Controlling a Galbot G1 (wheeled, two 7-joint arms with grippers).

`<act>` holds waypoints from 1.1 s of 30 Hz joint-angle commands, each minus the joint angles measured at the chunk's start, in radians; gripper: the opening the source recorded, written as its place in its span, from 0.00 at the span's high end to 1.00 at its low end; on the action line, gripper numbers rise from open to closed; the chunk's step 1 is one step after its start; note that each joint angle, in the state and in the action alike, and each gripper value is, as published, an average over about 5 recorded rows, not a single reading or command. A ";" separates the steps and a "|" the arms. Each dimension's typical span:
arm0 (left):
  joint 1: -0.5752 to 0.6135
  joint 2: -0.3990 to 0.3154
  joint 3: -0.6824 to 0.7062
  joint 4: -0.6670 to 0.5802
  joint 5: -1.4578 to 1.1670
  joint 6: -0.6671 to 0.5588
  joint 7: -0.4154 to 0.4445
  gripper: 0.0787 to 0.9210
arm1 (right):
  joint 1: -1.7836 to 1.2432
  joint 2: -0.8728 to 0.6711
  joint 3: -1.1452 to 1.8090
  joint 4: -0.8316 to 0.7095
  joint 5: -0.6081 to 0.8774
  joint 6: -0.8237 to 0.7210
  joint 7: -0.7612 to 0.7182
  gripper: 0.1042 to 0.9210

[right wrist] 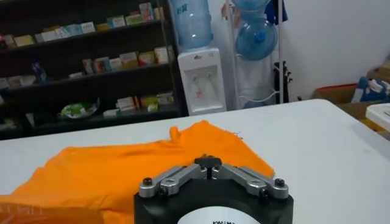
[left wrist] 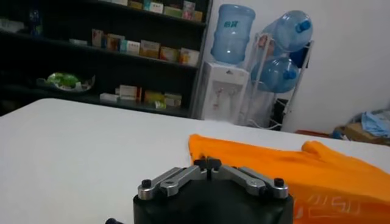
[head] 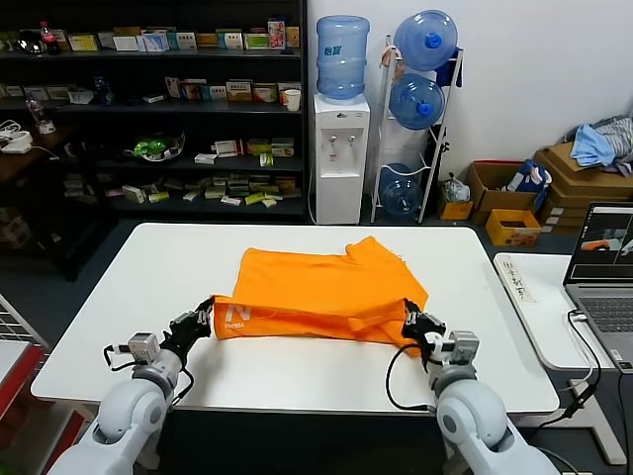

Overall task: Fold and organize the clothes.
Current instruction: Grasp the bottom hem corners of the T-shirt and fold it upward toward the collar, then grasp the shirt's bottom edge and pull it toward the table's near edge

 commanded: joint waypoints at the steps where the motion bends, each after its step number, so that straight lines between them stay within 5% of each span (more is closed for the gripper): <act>1: -0.118 -0.008 0.064 0.108 0.016 -0.014 0.004 0.98 | 0.162 0.003 -0.060 -0.119 0.042 -0.012 0.010 0.98; 10: -0.140 -0.022 0.089 0.136 0.035 -0.004 0.022 0.95 | 0.203 0.027 -0.090 -0.167 0.018 -0.028 -0.006 0.94; 19: -0.121 -0.023 0.086 0.118 0.039 0.013 0.015 0.65 | 0.181 0.021 -0.075 -0.165 -0.028 -0.034 -0.062 0.63; 33: 0.143 0.026 0.016 -0.076 0.034 0.113 0.003 0.18 | -0.205 -0.150 0.071 0.057 -0.110 -0.058 -0.149 0.16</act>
